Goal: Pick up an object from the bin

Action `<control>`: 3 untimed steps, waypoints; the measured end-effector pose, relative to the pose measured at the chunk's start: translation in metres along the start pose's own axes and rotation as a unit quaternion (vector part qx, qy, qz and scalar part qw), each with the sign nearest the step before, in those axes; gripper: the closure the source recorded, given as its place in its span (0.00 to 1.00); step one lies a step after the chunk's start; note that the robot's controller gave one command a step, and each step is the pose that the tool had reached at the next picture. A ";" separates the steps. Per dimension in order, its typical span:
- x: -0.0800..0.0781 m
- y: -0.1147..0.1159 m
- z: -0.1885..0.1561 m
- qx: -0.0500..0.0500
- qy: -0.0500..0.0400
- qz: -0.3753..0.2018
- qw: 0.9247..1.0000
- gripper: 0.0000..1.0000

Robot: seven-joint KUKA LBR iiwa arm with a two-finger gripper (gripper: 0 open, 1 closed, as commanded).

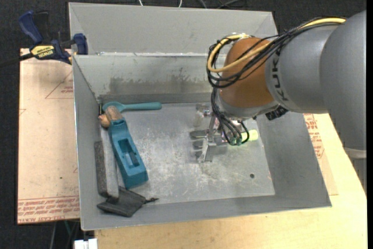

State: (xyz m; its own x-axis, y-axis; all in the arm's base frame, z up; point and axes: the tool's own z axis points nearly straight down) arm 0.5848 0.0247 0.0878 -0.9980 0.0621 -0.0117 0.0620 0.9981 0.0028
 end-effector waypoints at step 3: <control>0.026 -0.054 0.000 0.000 0.002 -0.017 1.000 1.00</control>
Offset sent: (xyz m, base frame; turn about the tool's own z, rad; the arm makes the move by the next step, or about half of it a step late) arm 0.0000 0.0000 0.0000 0.0000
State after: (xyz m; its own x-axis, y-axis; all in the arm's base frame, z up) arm 0.5558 -0.0275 0.0875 -0.9996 0.0277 -0.0079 0.0277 0.9996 0.0027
